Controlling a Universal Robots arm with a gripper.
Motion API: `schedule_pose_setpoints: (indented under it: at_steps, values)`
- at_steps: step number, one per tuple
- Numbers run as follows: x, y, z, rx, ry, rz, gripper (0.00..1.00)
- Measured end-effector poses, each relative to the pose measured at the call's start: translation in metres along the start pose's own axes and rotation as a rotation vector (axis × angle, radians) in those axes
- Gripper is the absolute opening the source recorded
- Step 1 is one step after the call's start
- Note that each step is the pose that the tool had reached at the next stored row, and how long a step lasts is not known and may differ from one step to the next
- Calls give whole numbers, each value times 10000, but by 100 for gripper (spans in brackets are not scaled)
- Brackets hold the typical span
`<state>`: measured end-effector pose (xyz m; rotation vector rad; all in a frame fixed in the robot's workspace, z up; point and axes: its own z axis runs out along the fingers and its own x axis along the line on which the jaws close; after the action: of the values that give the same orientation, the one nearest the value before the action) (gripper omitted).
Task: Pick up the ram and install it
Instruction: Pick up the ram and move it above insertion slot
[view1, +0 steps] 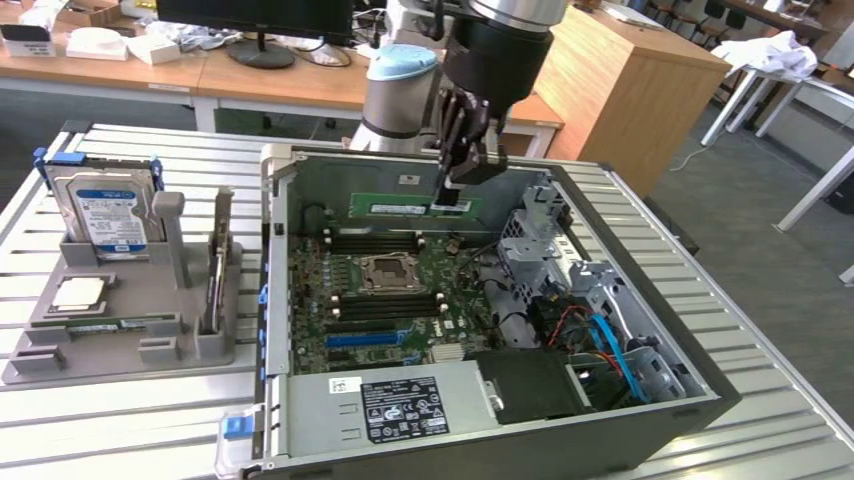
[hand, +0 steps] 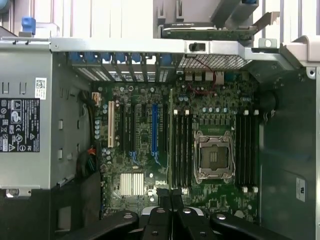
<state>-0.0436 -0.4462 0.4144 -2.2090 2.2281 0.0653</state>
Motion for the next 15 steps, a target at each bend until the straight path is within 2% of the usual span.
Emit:
schedule_pose_setpoints:
  at_steps: [4, 9, 15]
  values:
    - [-1, -92, -2, 0, 0, 0, 12]
    - [-1, -97, -2, 0, -1, 0, 12]
    - [-50, -96, 2, 0, -1, 0, 12]
